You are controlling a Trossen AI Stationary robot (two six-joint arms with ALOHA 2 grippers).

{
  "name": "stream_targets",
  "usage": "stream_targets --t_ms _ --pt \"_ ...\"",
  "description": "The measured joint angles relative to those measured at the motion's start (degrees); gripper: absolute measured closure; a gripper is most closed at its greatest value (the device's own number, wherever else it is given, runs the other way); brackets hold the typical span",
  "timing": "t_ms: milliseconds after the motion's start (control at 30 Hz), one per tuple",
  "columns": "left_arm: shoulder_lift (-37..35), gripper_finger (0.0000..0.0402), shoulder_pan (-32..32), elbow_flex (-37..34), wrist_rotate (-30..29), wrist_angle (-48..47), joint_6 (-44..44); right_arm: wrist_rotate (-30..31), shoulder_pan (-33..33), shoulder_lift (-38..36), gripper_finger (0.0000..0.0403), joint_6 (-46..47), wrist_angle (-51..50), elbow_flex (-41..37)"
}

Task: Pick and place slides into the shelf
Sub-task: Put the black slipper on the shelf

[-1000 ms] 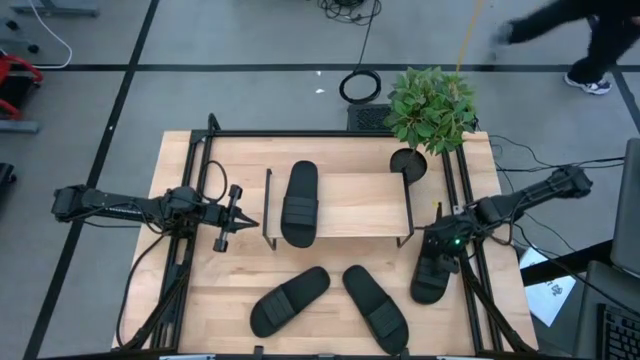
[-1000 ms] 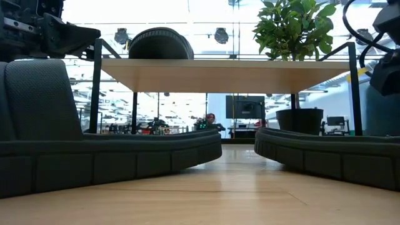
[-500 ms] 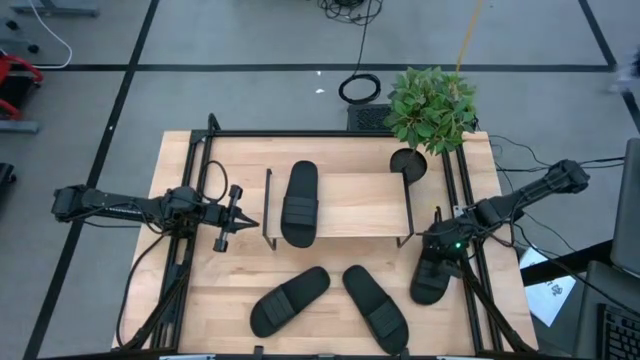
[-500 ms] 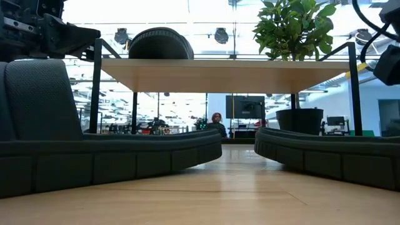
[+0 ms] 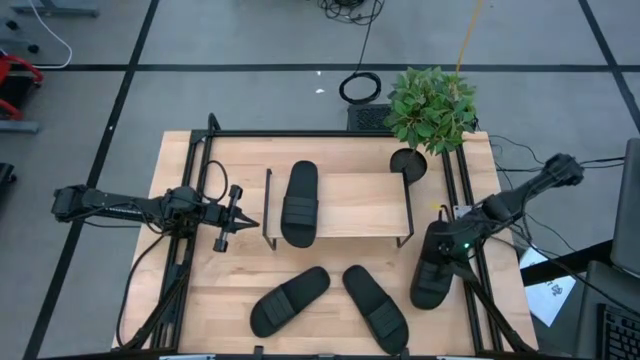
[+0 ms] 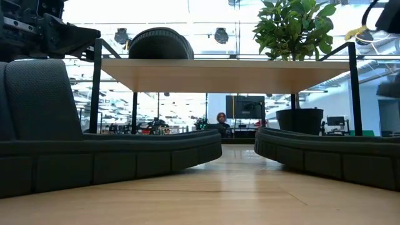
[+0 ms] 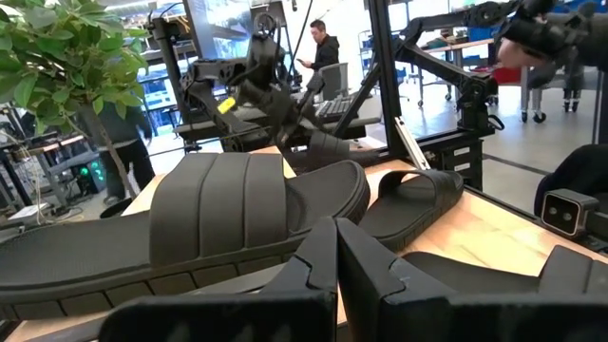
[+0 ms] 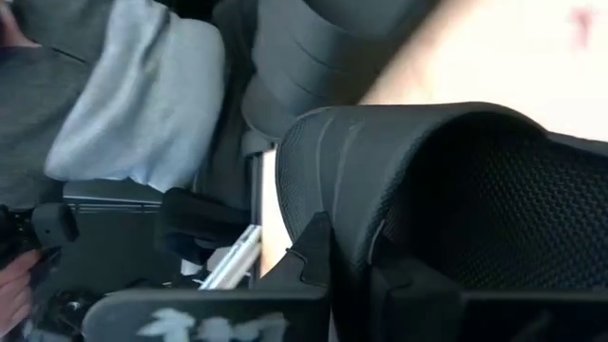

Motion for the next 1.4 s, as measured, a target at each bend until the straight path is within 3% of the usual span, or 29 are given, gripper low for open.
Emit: stream_targets --t_ms 333,667,967,1100,1267,1400 --pt "0.0 0.0396 0.0 0.0 0.0 0.0 0.0 5.0 3.8 1.3 0.0402 -5.9 0.4 8.9" --pt "0.0 0.0396 0.0 0.0 0.0 -1.0 0.4 8.6 4.1 6.8 0.0401 -27.7 7.5 16.0" --pt "0.0 0.0396 0.0 0.0 0.0 -1.0 1.1 22.4 0.2 16.0 0.0400 -42.2 13.0 25.1" --pt "0.0 0.0396 0.0 0.0 0.0 -1.2 1.1 24.1 -3.6 20.3 0.0400 -45.7 13.0 30.6" --pt "0.0 0.0396 0.0 0.0 0.0 -1.4 1.1 24.6 -7.0 24.9 0.0399 -55.7 7.5 38.6" --pt "0.0 0.0396 0.0 0.0 0.0 -1.5 1.0 24.4 -10.6 28.5 0.0399 -59.2 -5.1 46.7"
